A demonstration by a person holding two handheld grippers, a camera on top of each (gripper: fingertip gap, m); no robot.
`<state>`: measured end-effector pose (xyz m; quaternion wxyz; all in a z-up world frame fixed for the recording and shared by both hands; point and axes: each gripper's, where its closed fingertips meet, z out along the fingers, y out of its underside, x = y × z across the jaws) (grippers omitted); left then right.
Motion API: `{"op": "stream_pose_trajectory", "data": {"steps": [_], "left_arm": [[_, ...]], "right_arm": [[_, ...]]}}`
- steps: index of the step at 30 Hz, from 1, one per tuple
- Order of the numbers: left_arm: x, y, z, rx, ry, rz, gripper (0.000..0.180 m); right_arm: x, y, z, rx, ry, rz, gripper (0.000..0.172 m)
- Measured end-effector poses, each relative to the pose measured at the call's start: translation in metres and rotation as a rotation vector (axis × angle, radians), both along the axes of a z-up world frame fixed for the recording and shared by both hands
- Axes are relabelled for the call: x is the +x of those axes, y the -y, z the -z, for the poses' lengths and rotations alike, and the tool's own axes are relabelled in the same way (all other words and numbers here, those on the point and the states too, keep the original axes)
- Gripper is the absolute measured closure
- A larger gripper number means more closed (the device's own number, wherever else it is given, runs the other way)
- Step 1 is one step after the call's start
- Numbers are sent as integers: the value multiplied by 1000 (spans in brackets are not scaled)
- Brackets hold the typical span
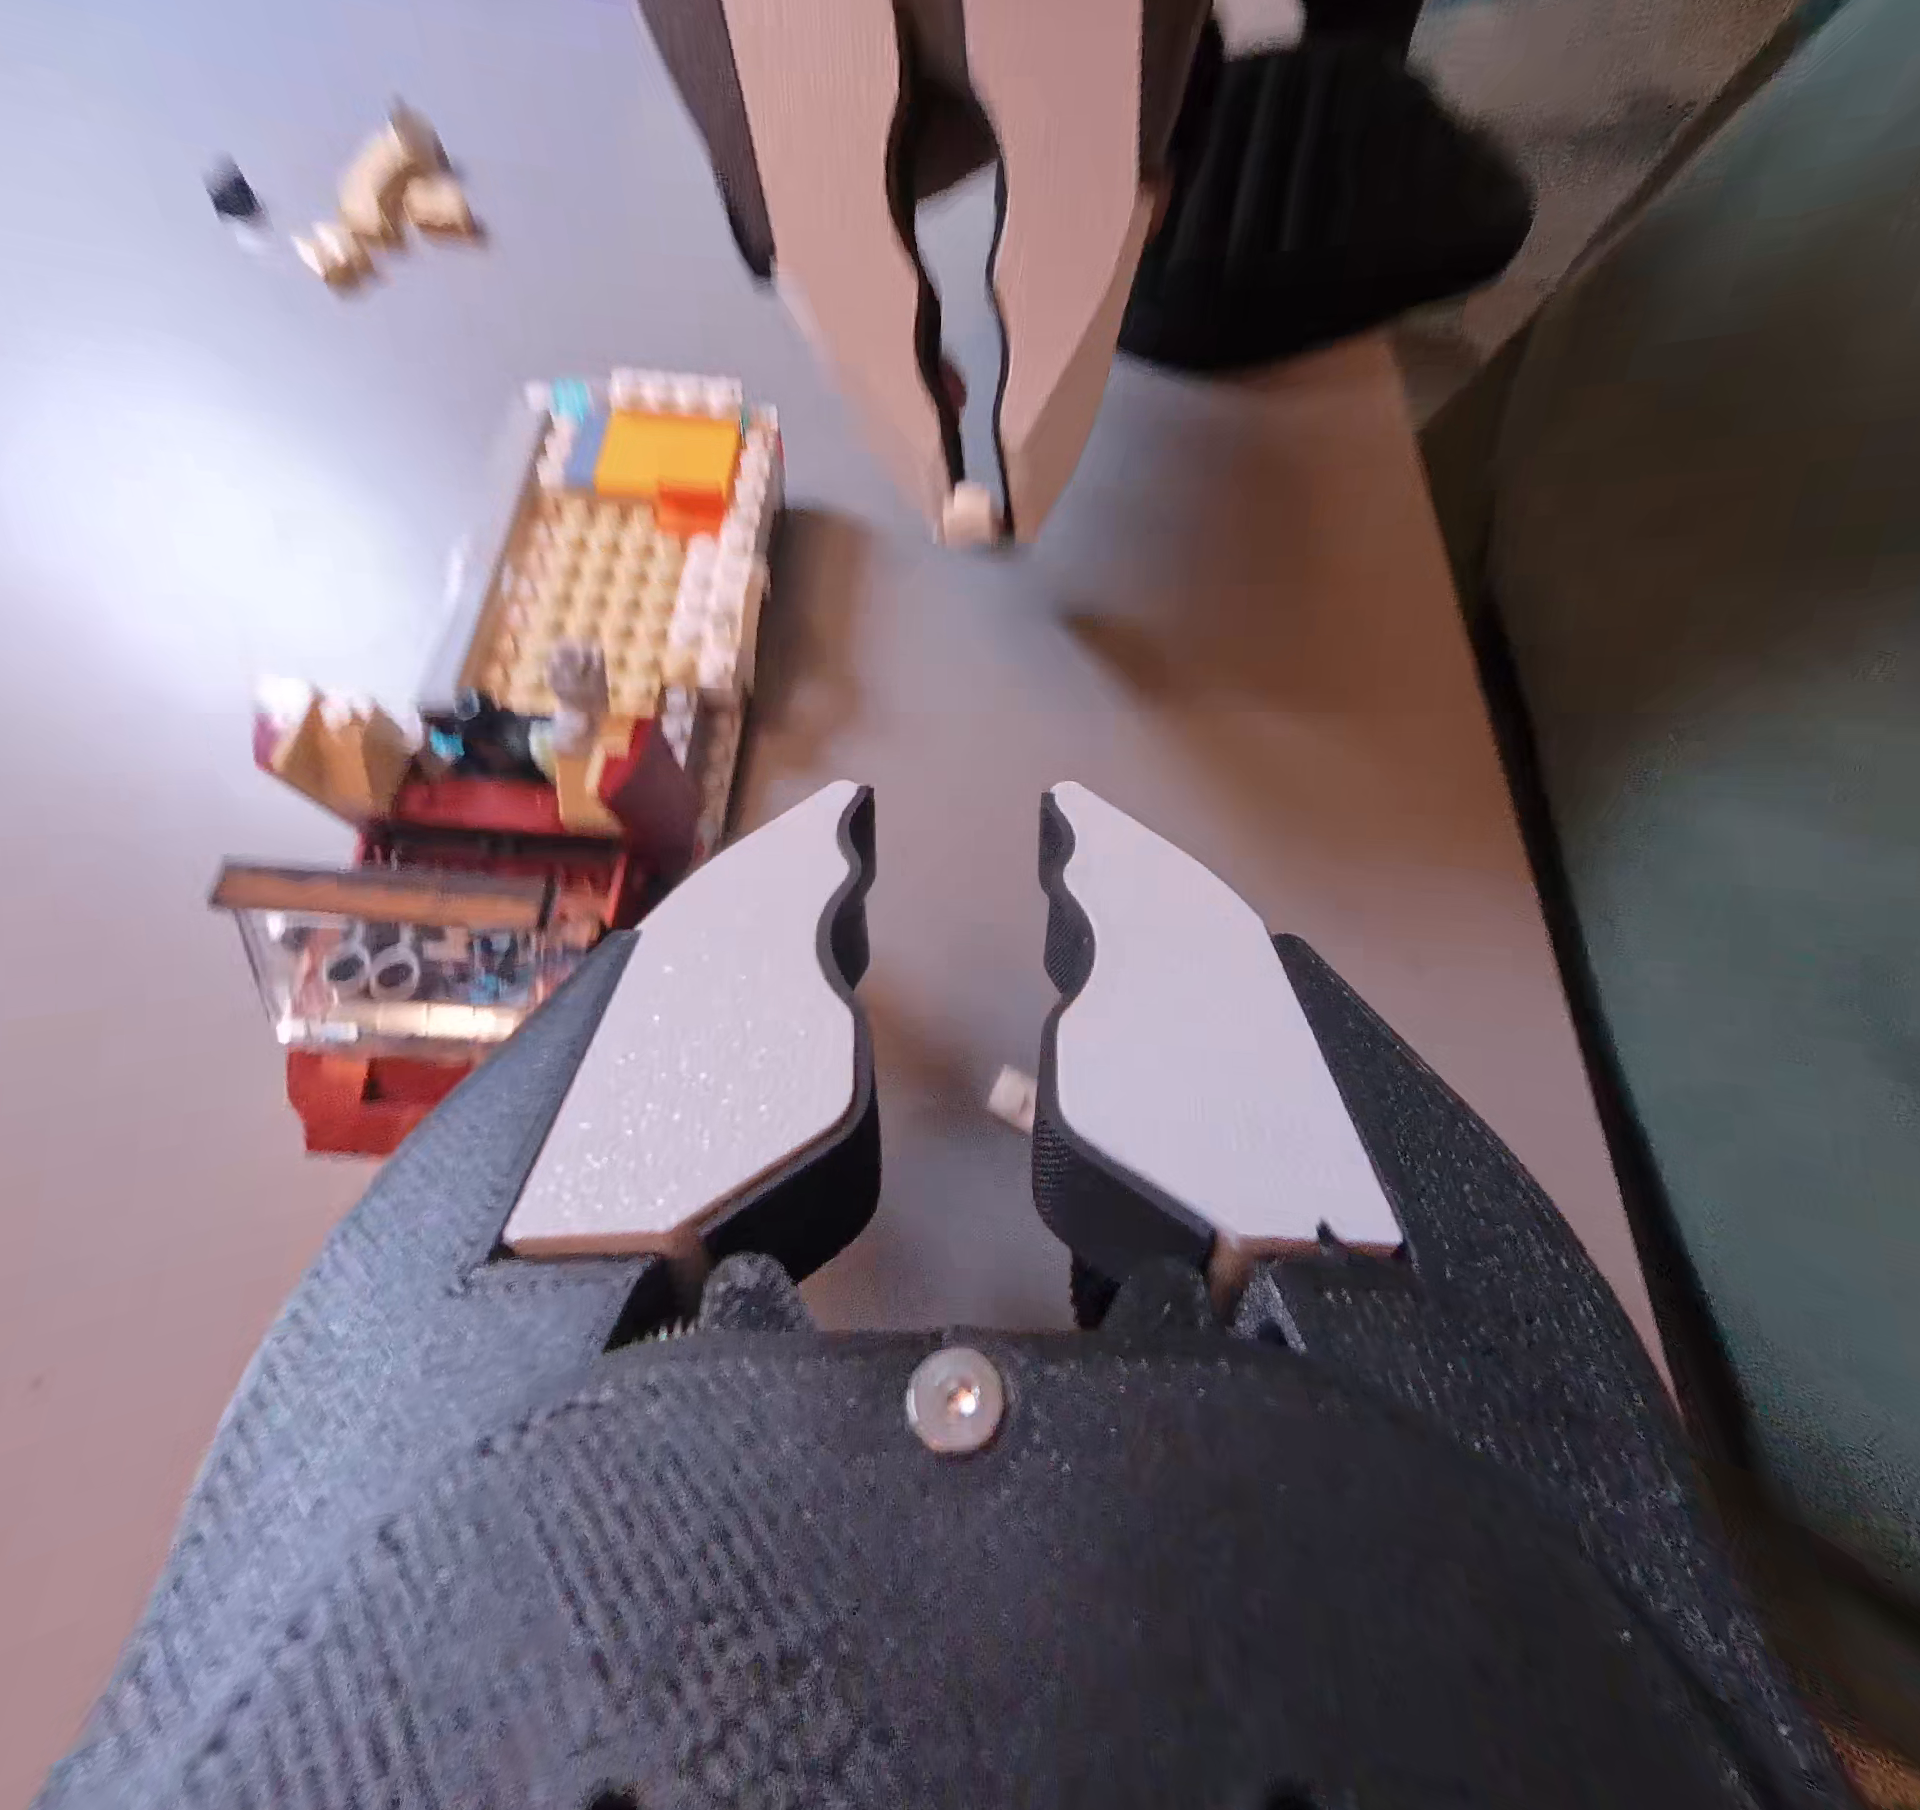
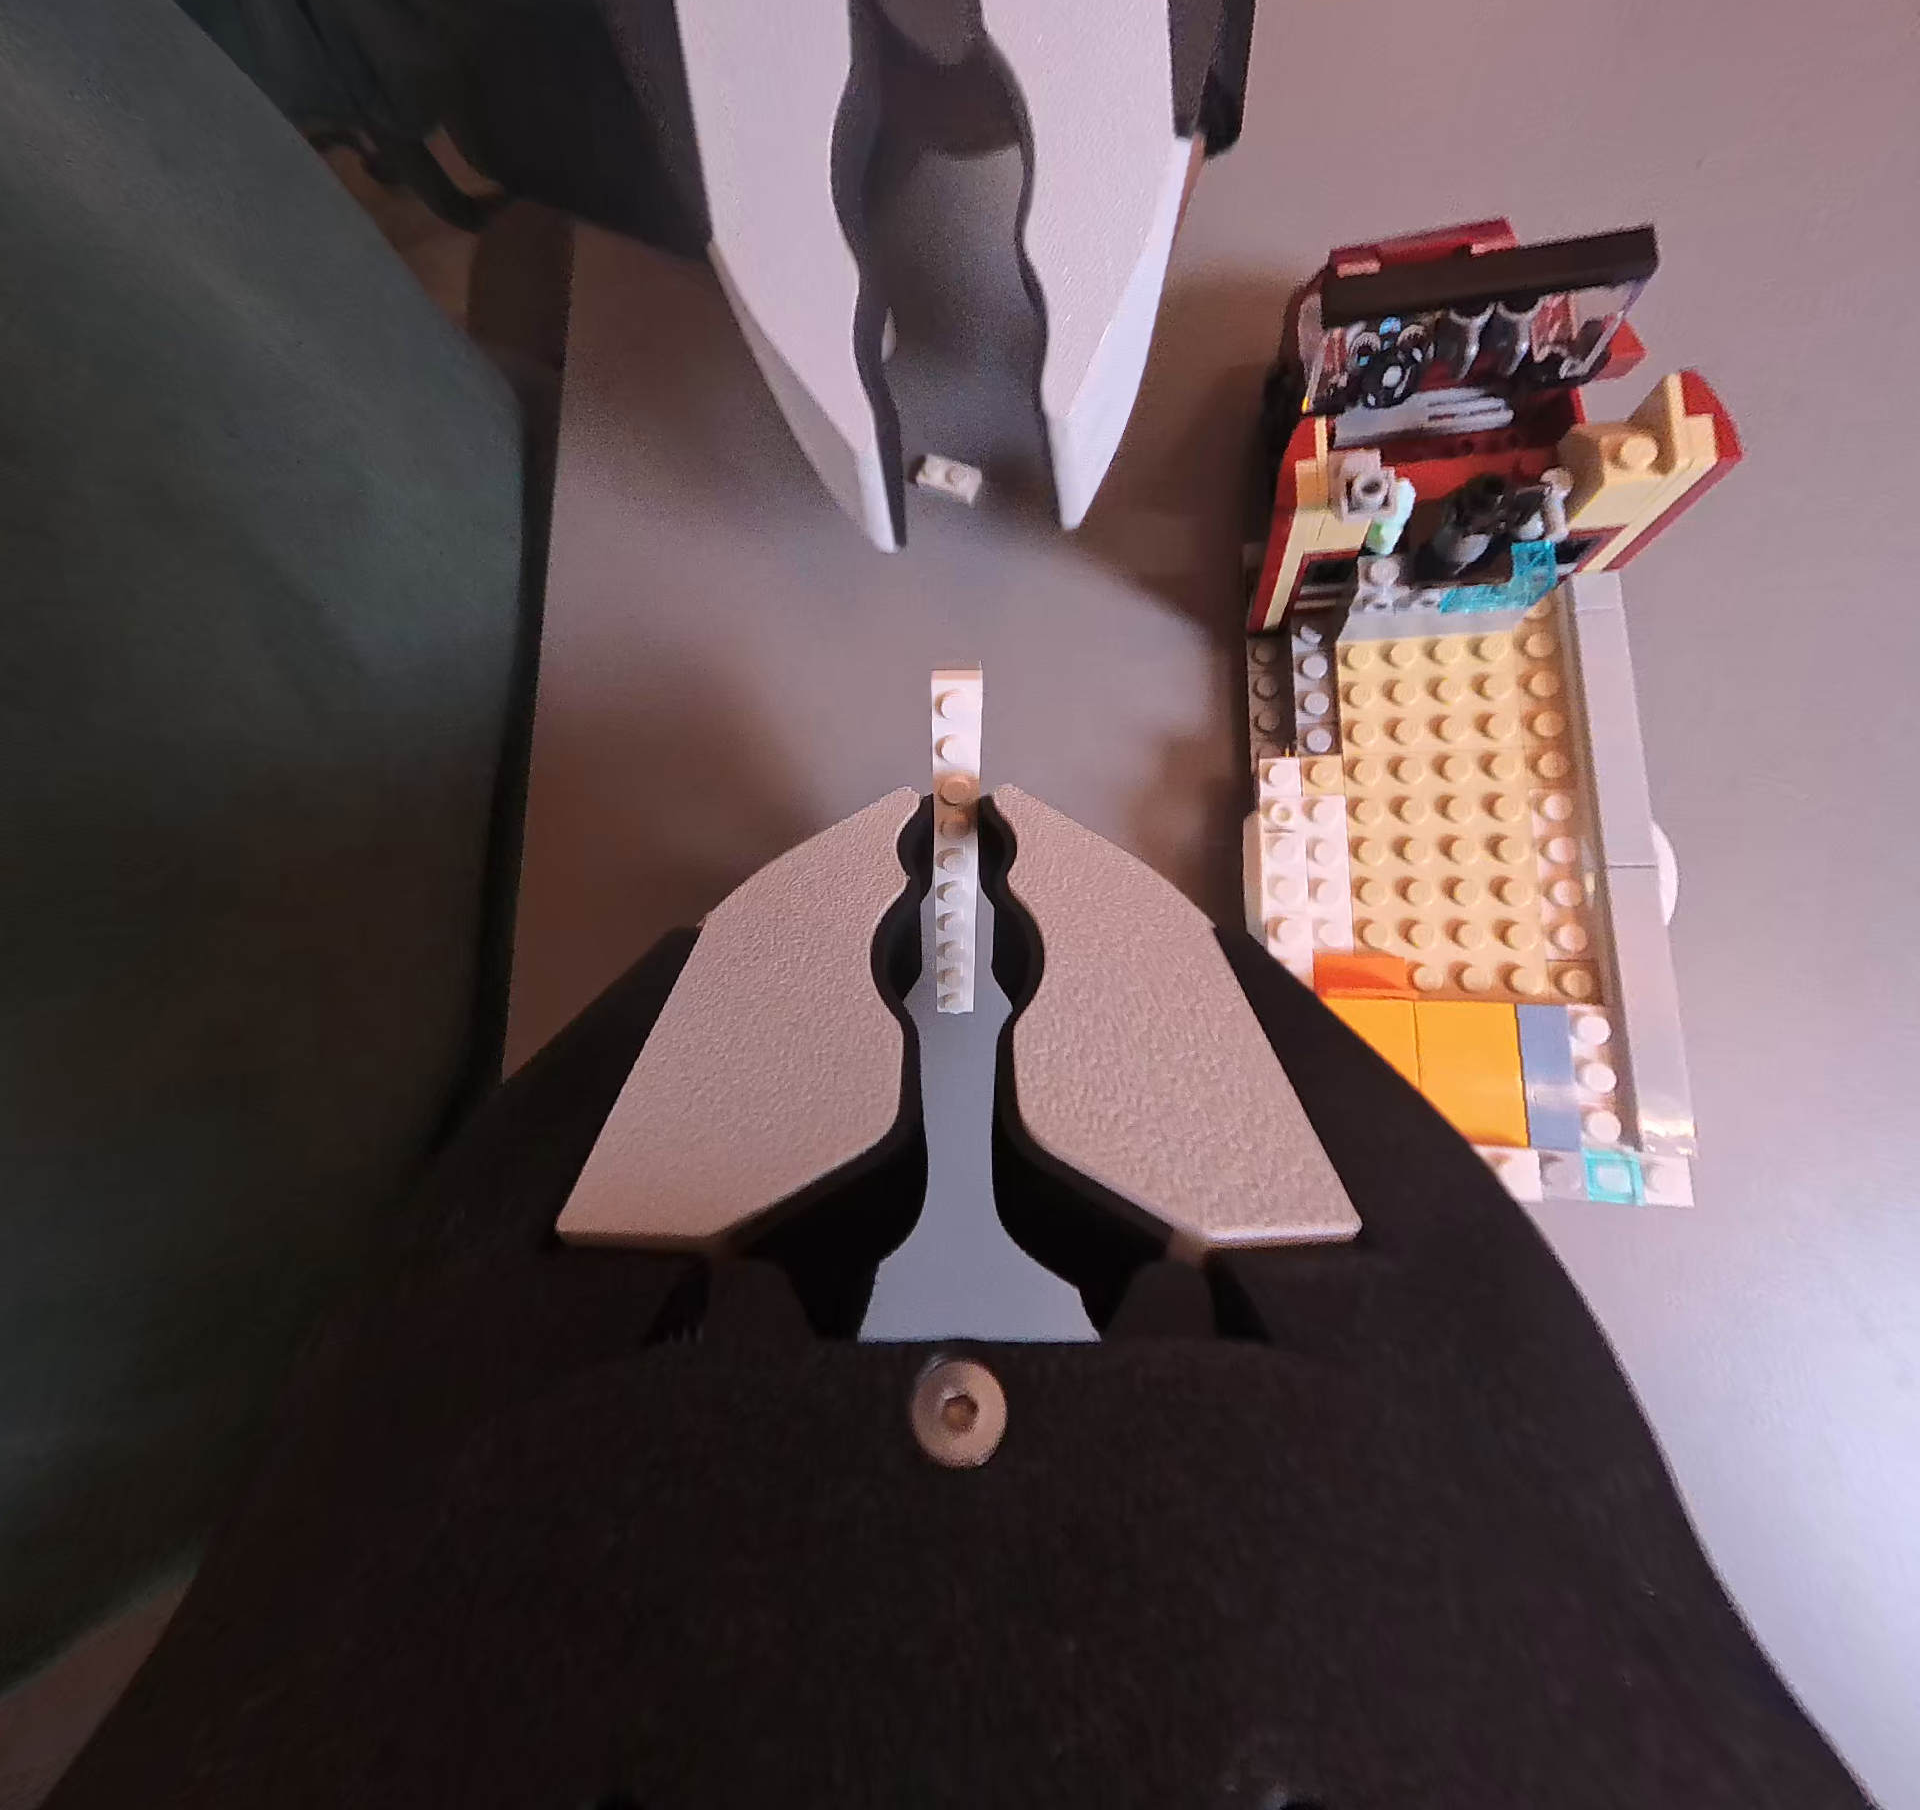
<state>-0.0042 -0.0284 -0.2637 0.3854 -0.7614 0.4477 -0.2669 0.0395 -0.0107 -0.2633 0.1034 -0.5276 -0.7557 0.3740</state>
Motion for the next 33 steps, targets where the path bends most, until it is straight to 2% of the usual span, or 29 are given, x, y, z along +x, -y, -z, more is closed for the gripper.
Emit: {"op": "stream_pose_trajectory", "data": {"steps": [1,5,8,11,17,25,33], "left_arm": [[8,-2,-10,24,62,-6,153],[29,-5,-31,40,204,-17,160],[28,-8,-25,52,169,-38,162],[31,-5,-29,49,199,-26,171],[29,-5,-29,20,201,-38,172],[28,-6,-31,-33,258,-25,172],[33,-4,-20,-104,267,-1,172]], "right_arm": [[-3,1,-3,-8,-20,0,164],[-12,7,-13,-36,-78,-7,164],[-14,12,-15,-40,-95,-22,164],[-15,15,-14,-27,-96,-32,164],[-18,14,-15,11,-131,-26,164],[-15,11,-25,-126,-248,47,164],[-7,7,-31,-219,-306,94,164]]}}
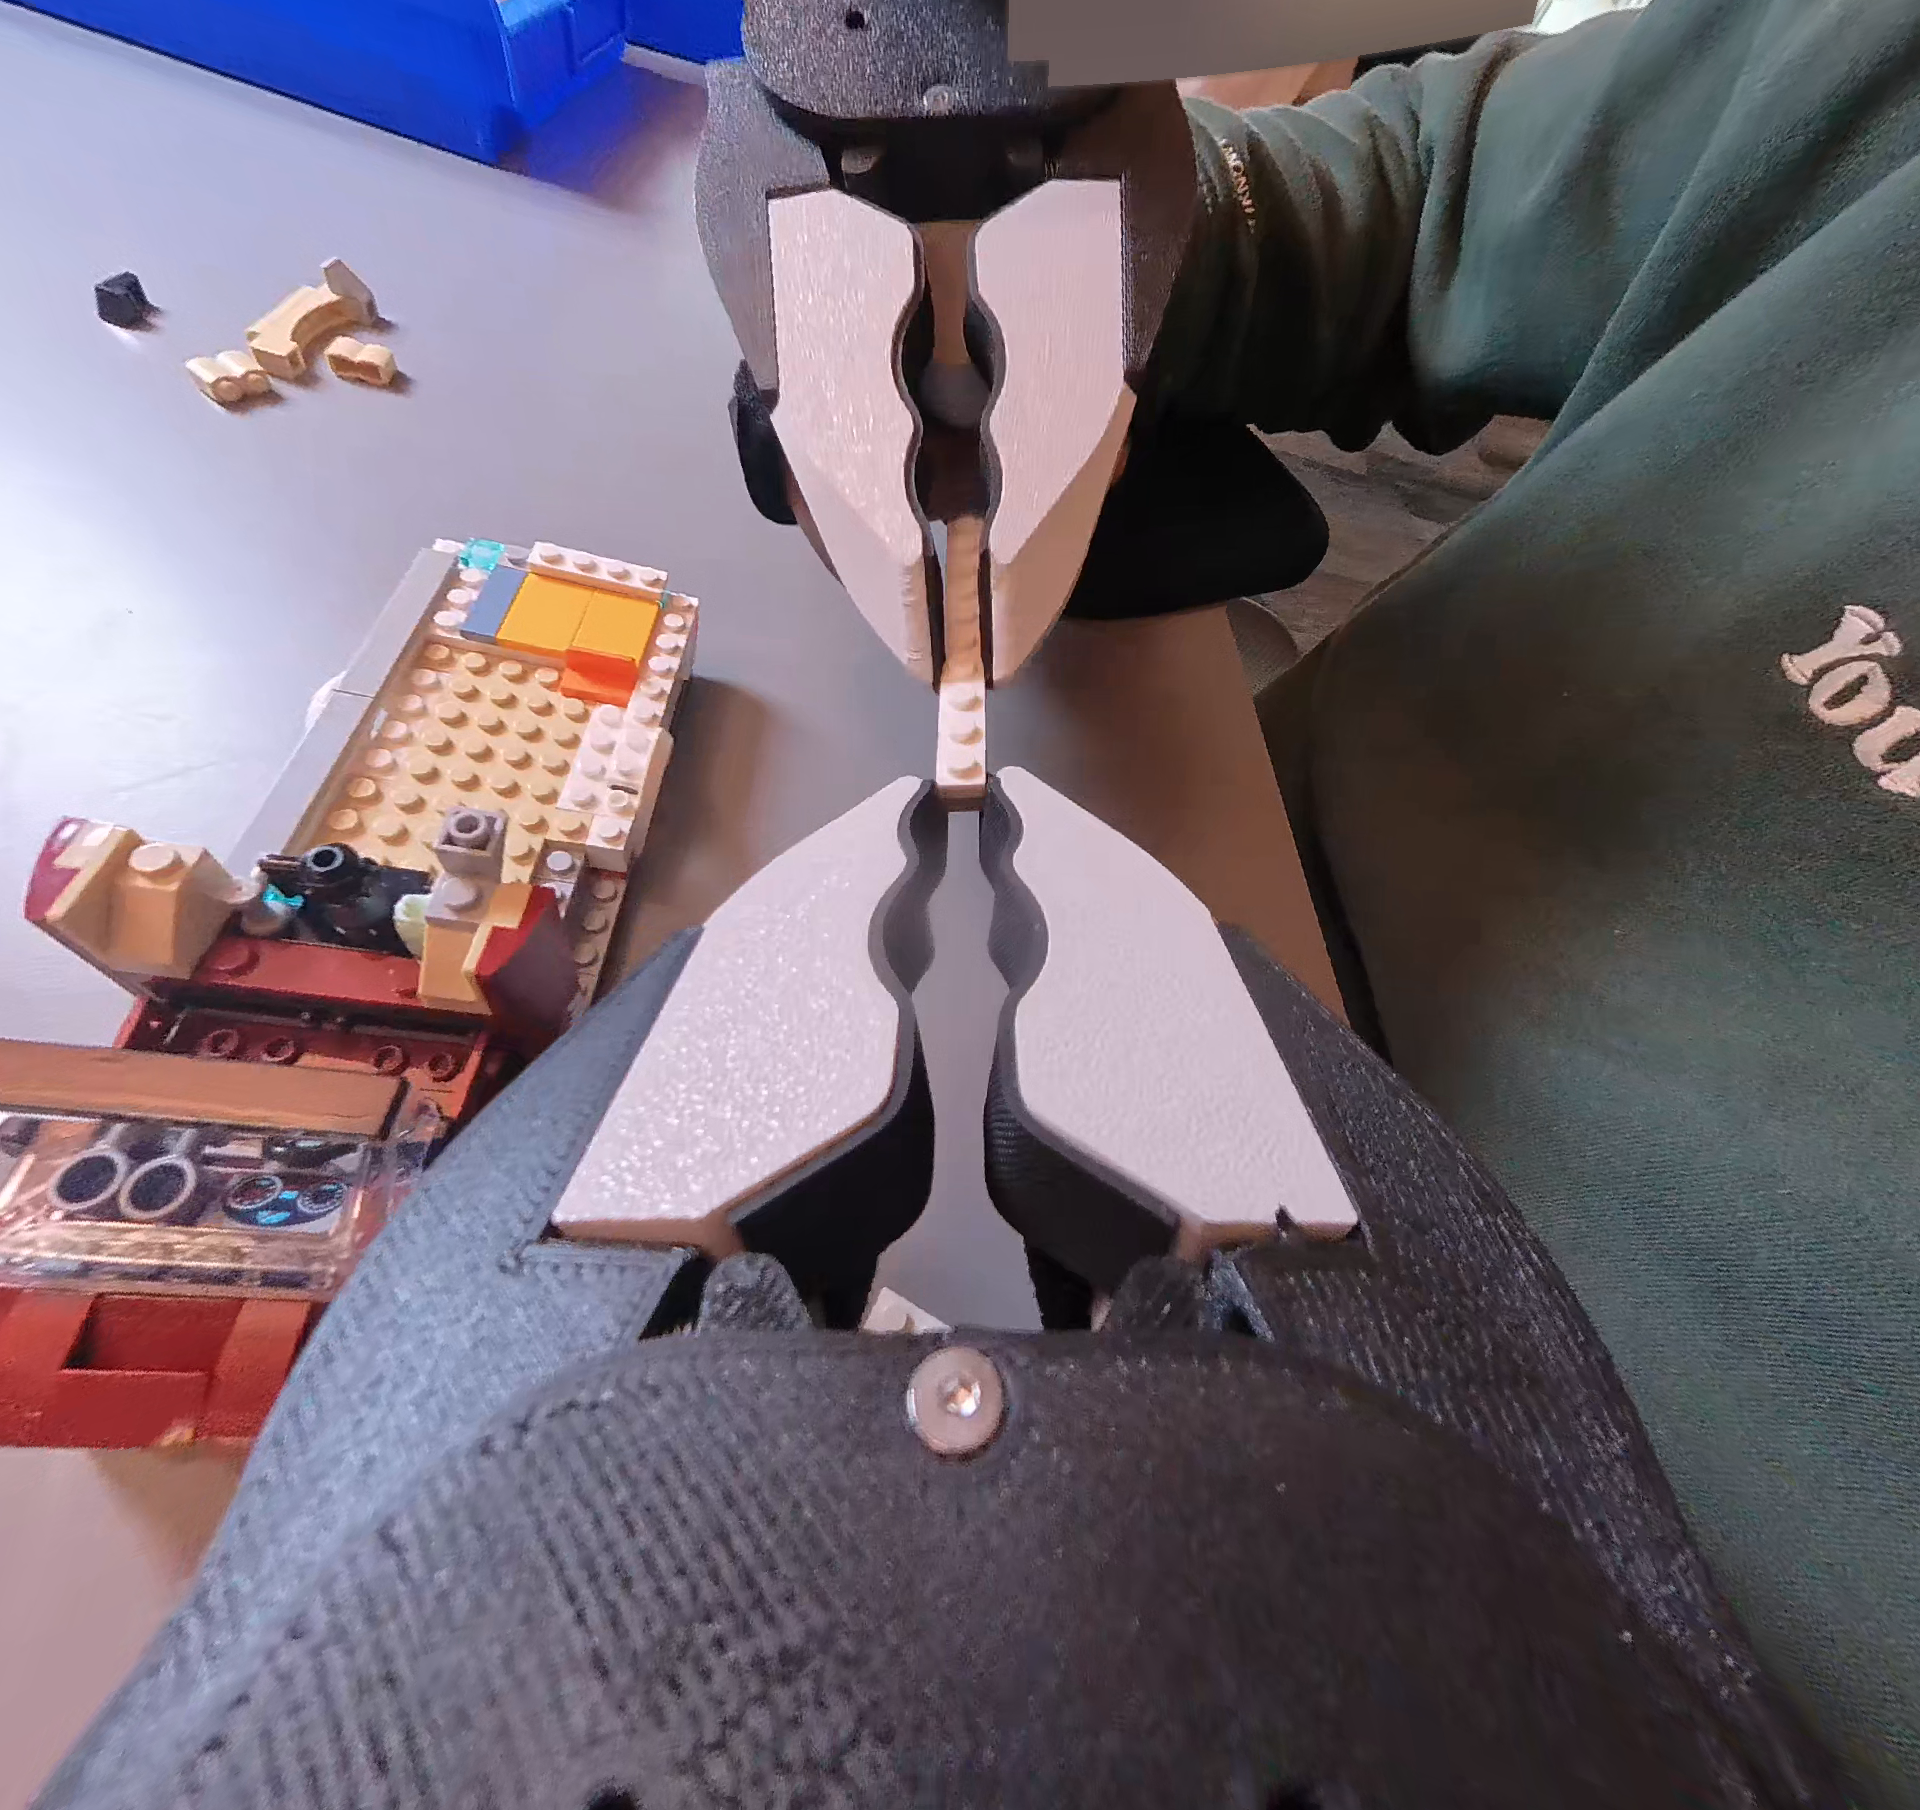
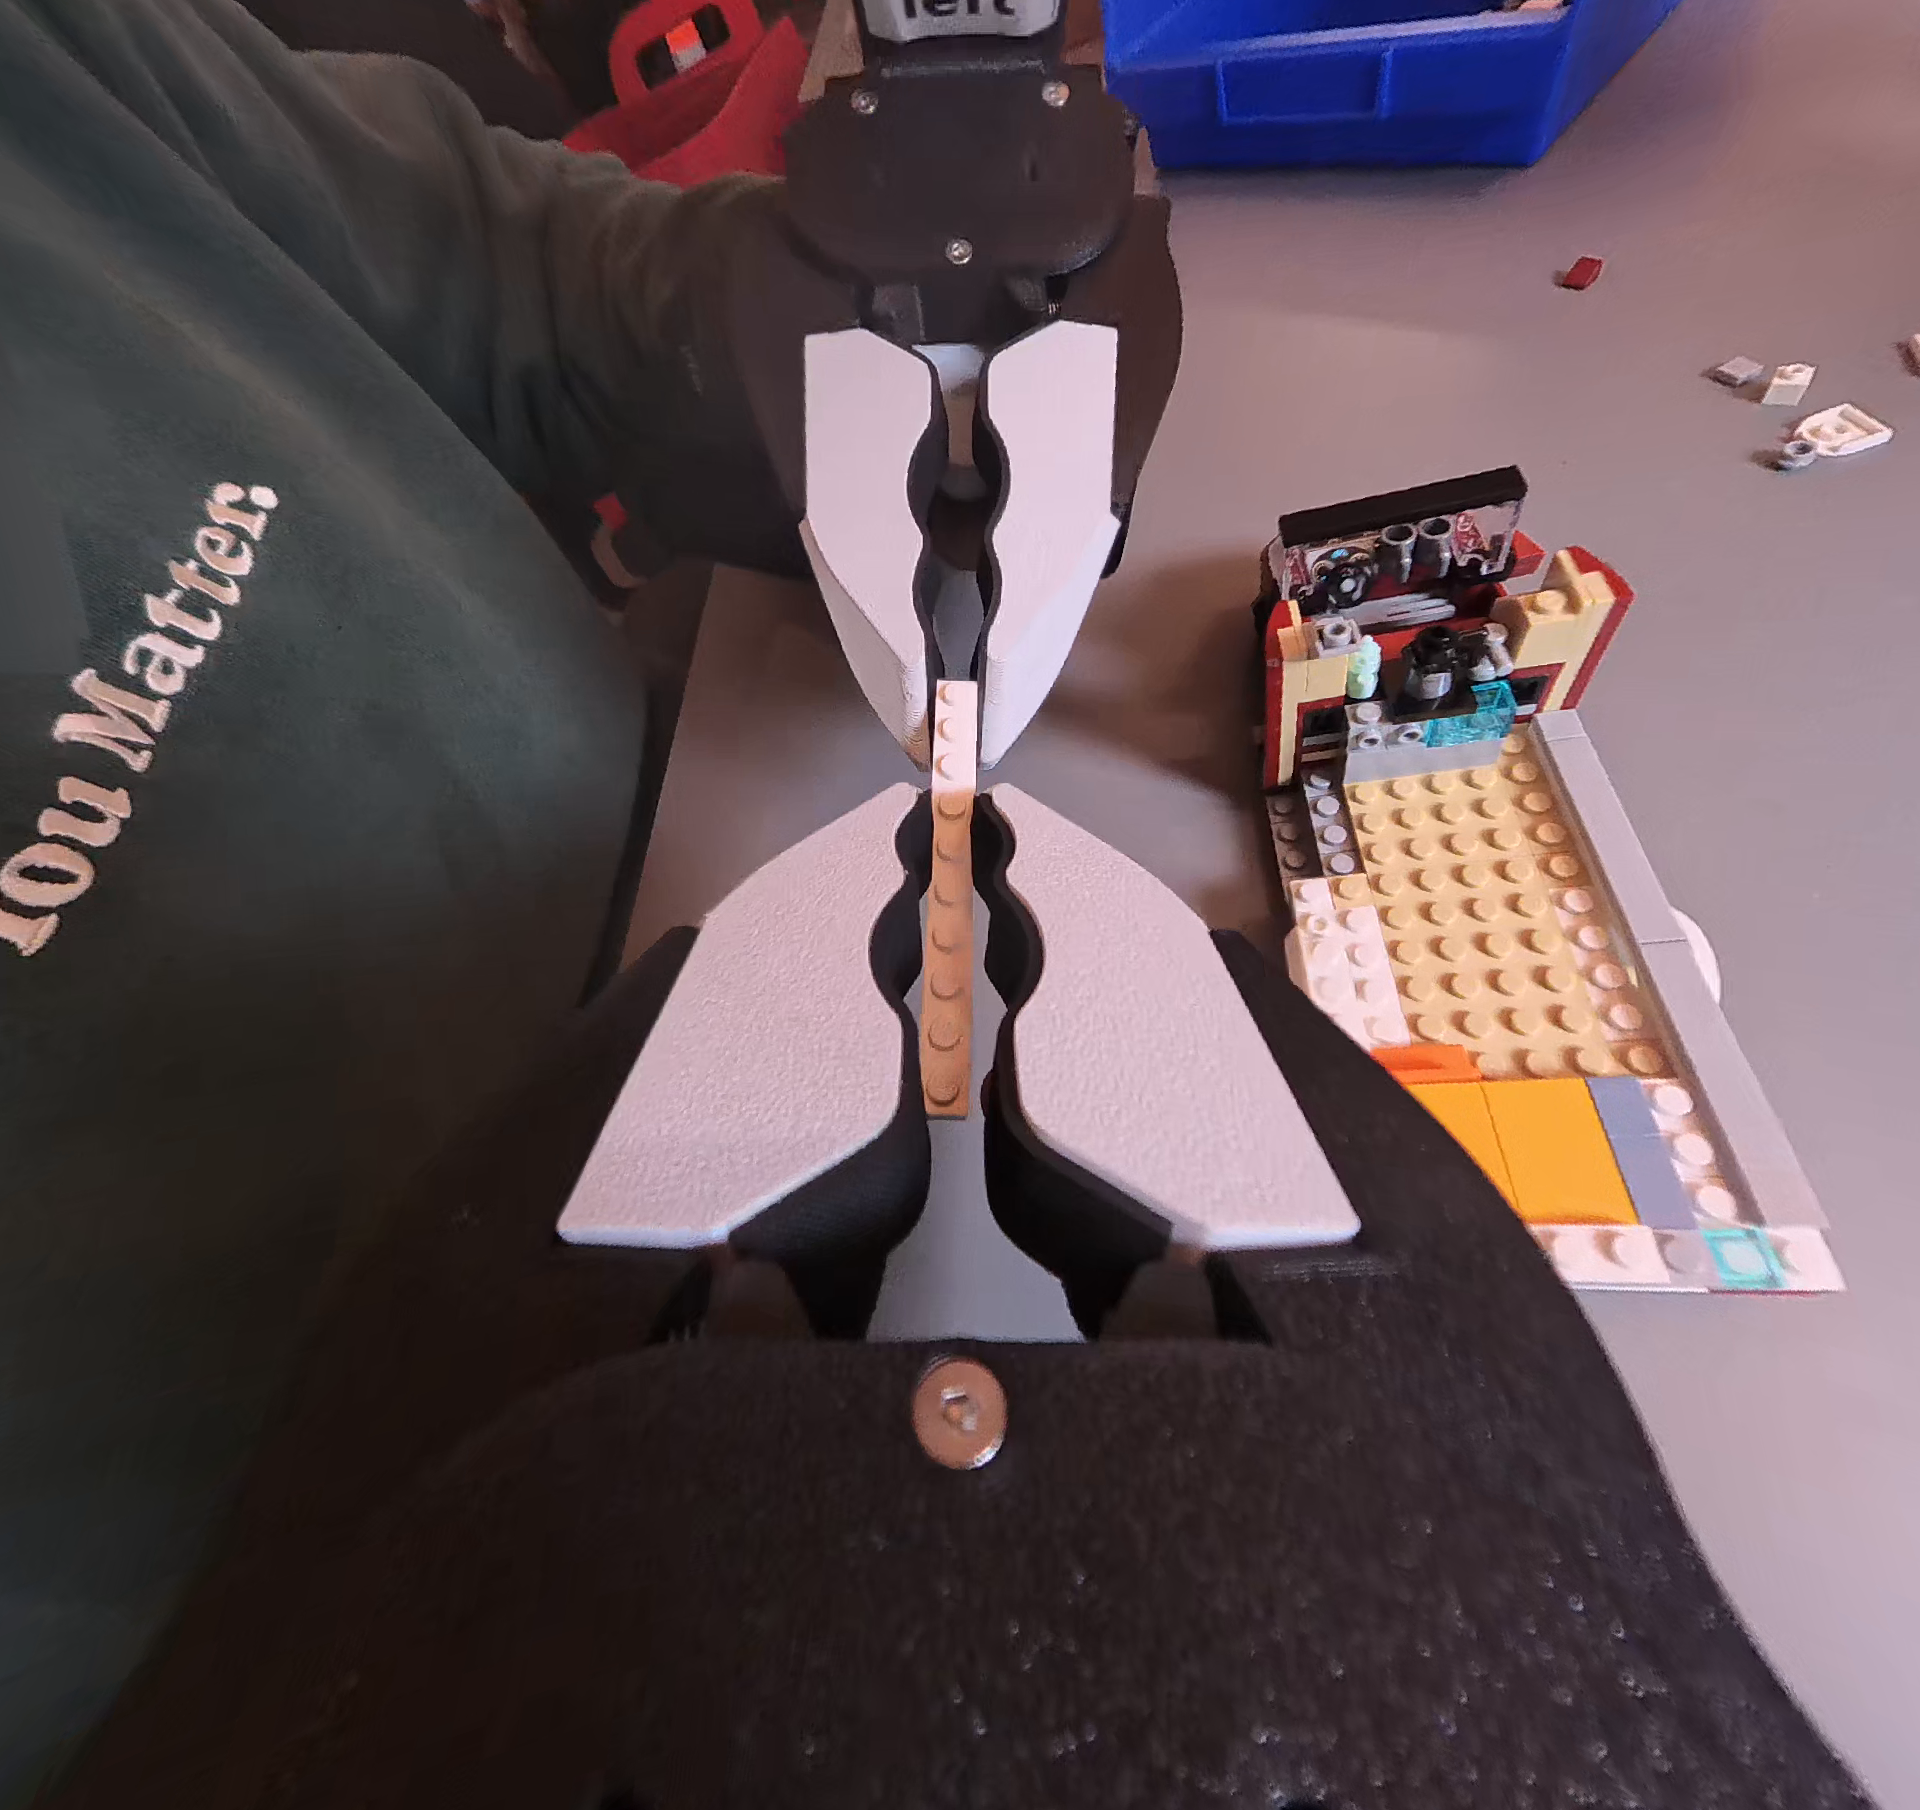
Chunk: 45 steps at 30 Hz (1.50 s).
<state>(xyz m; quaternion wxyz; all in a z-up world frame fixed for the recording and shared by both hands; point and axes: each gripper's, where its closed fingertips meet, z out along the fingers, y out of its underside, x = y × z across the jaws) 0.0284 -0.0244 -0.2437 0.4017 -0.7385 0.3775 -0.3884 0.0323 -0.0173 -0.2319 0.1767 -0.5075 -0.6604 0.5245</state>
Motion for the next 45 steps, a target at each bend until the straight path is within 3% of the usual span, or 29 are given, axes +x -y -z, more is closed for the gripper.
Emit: {"op": "stream_pose_trajectory", "data": {"steps": [4,12,18,21,29,32,37,40,42,45], "left_arm": [[3,-1,-2,-18,29,7,172],[4,-6,-7,61,56,-23,174],[2,-4,-1,143,-53,-24,180],[3,-5,-2,178,-79,-27,158],[4,-1,-5,293,-160,-22,171],[3,0,-16,291,-87,-26,171],[-22,-8,-41,181,183,-84,172],[-18,-9,-45,168,230,-75,172],[-14,-9,-46,158,252,-61,172],[-11,-8,-46,160,259,-55,172]], "right_arm": [[3,-1,0,-57,-9,9,164],[-6,6,18,134,39,8,164],[-9,8,26,284,54,-16,165],[-10,8,27,276,74,-13,165],[-11,11,28,373,128,-26,165],[-13,13,17,342,70,-21,166],[-8,-4,-8,187,-65,59,172],[-9,-7,-6,174,-67,96,170],[-13,-4,-7,151,-65,89,152],[-19,4,-13,107,-81,56,158]]}}
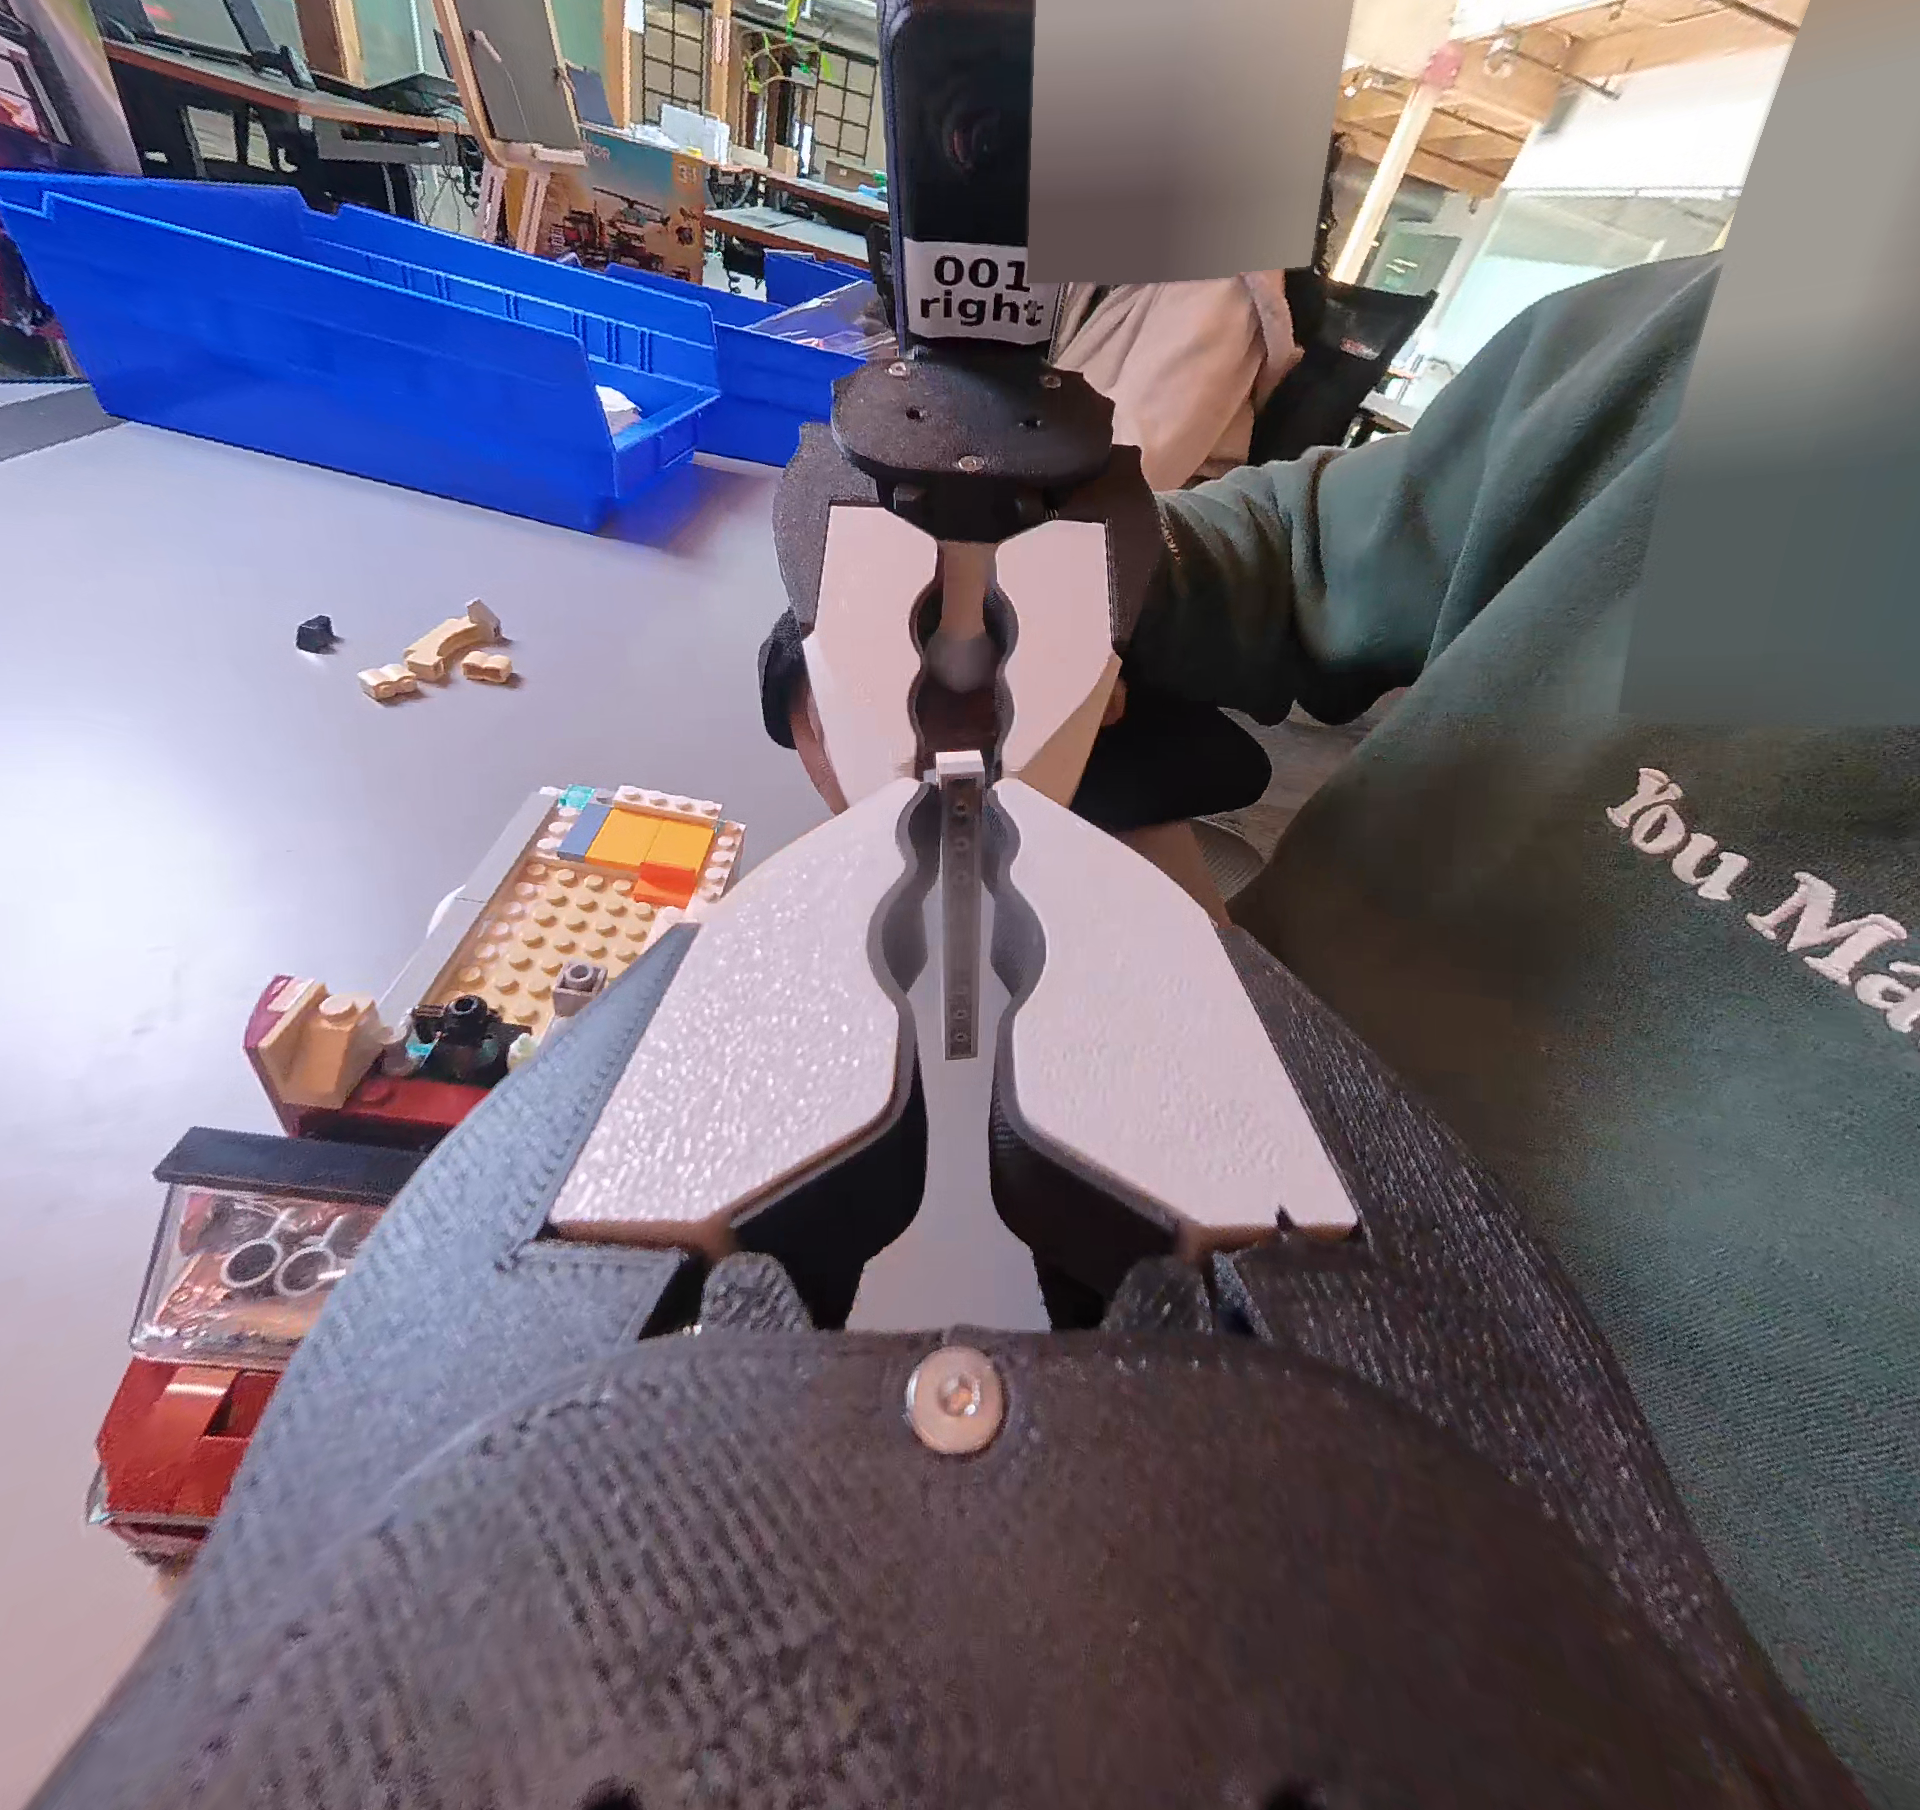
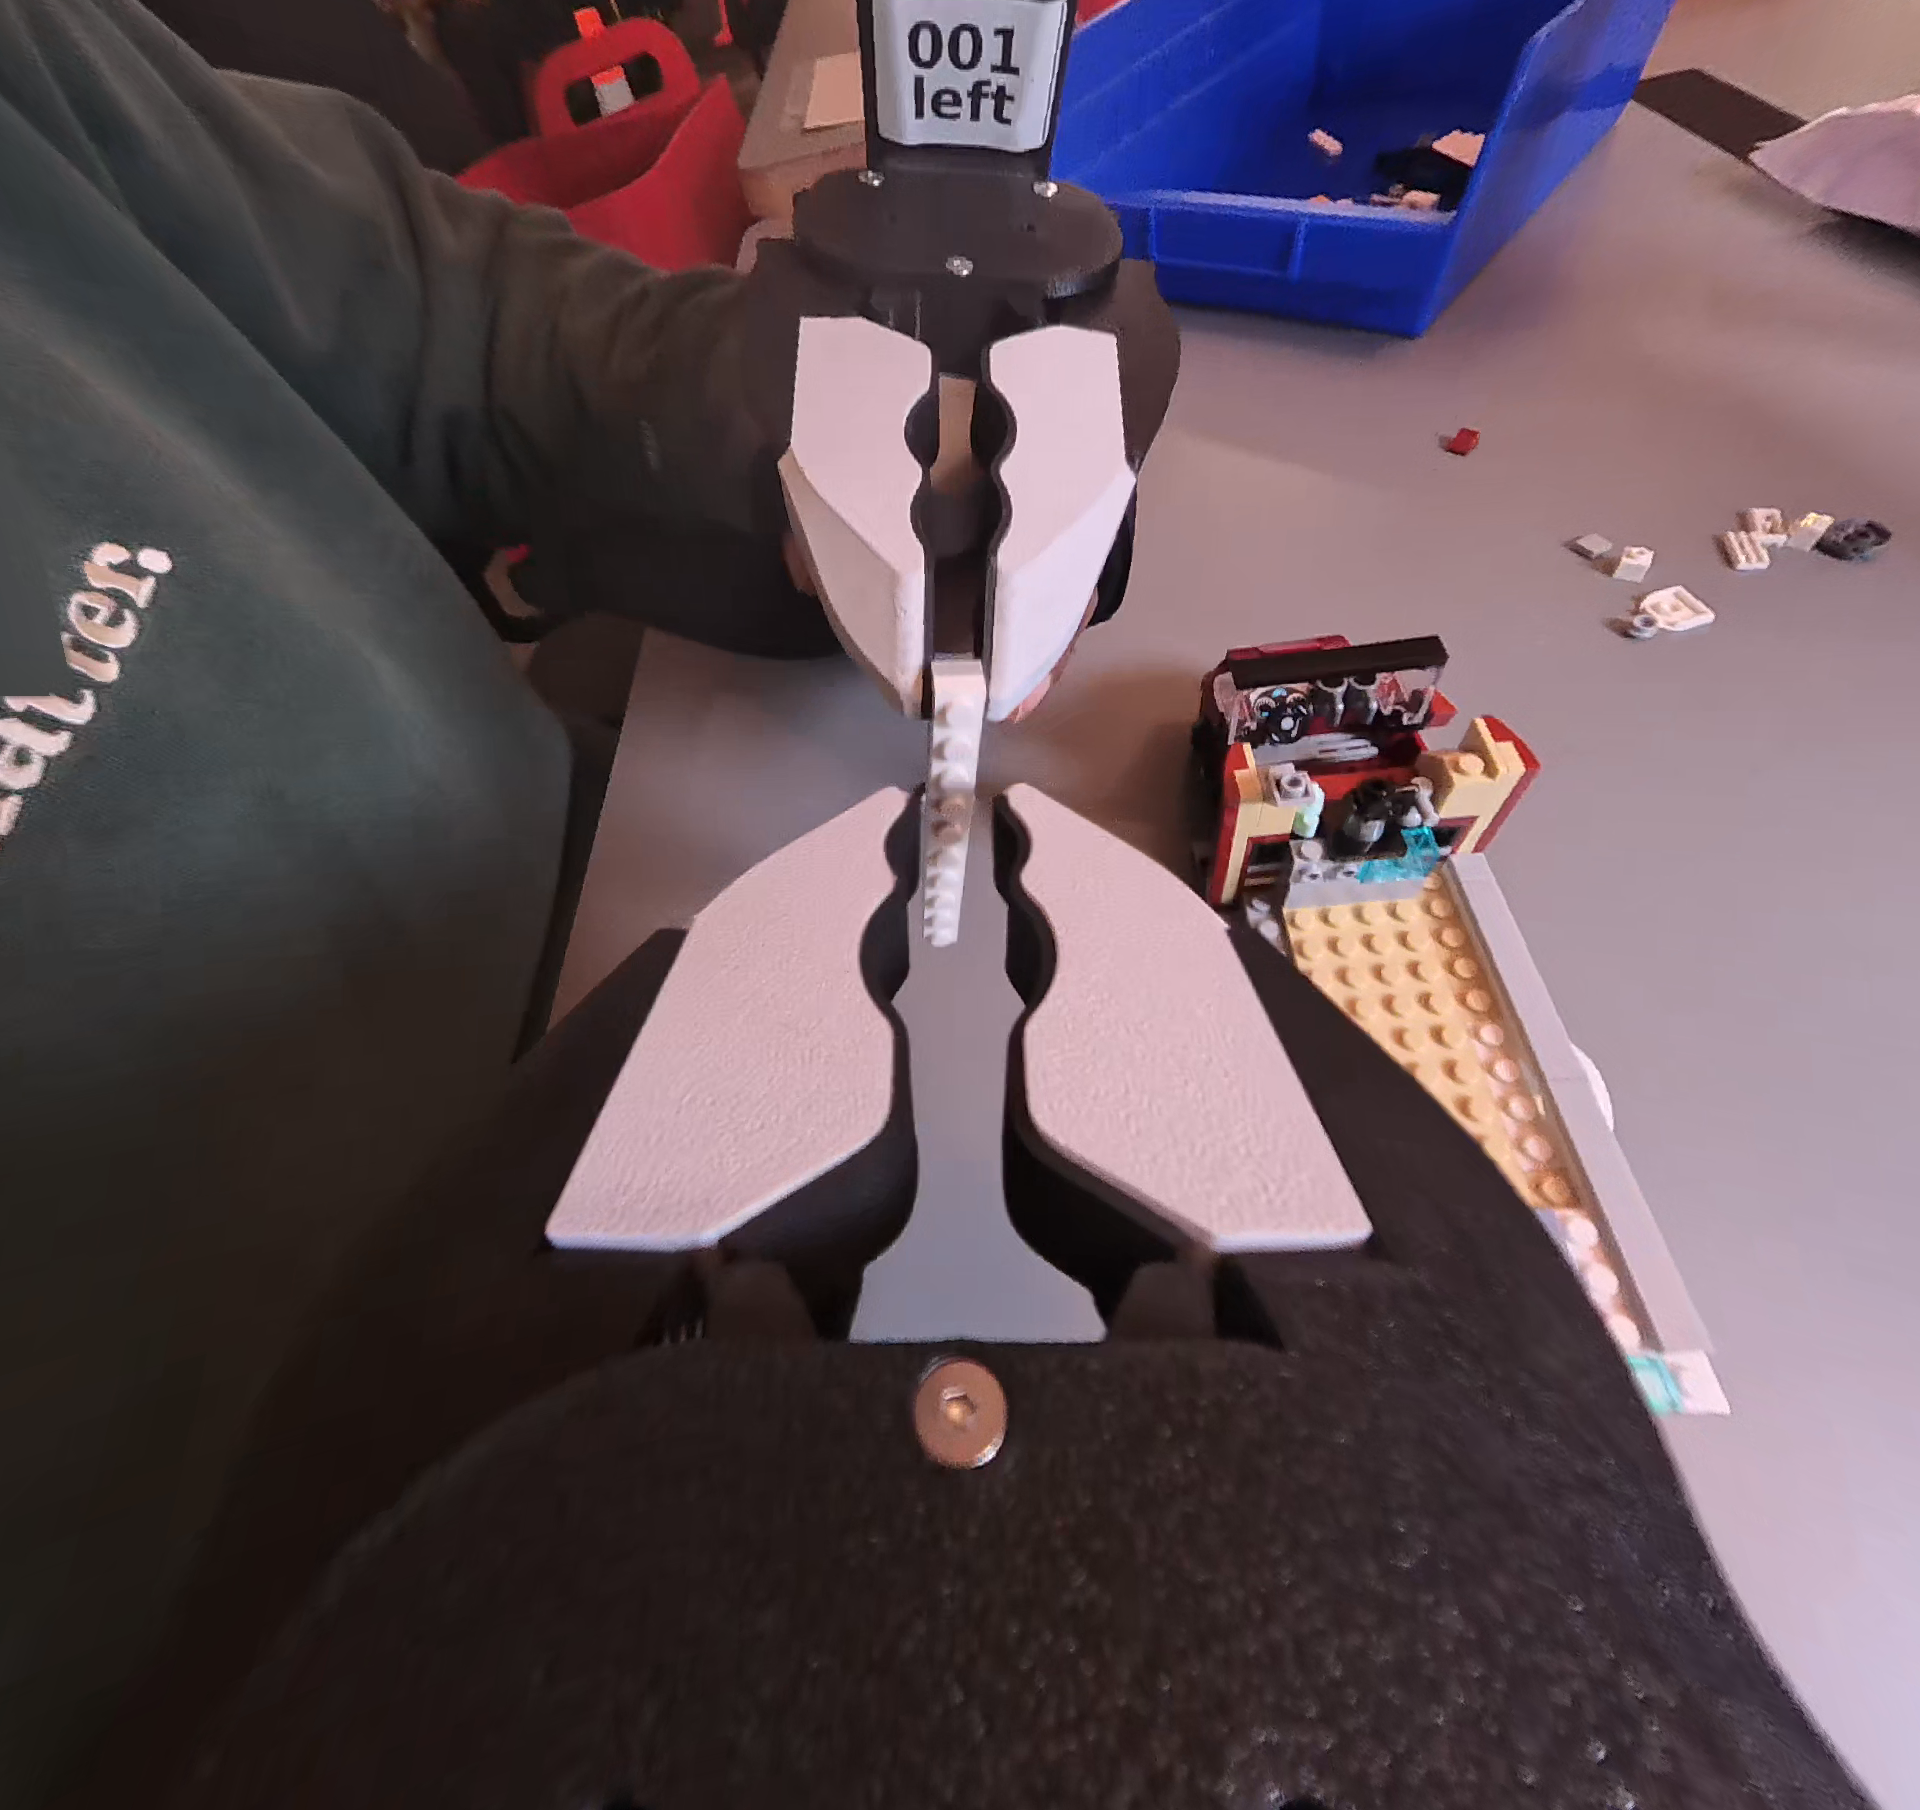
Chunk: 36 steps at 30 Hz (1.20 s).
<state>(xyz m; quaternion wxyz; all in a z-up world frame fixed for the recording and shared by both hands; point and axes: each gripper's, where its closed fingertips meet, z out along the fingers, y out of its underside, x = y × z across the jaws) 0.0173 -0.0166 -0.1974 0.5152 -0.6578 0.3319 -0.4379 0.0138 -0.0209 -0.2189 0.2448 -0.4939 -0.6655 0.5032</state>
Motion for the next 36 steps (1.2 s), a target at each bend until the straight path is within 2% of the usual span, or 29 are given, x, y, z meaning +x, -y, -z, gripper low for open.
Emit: {"op": "stream_pose_trajectory", "data": {"steps": [2,9,14,21,23,28,36], "left_arm": [[0,1,0,8,-4,-3,172],[1,3,-2,8,24,15,172],[3,4,-1,11,24,23,173],[3,4,8,51,-84,-3,167],[4,4,11,76,-118,-8,172],[1,5,19,94,-249,-23,172],[-8,4,18,66,-233,-16,172]], "right_arm": [[-3,2,-1,14,-10,-8,163],[-6,5,-4,-12,-35,-18,160],[-6,7,-4,8,-36,-37,163],[-6,5,7,56,35,-24,164],[-6,6,11,82,52,-25,164],[-7,5,17,126,44,-10,164],[-3,-3,4,32,-46,-10,164]]}}
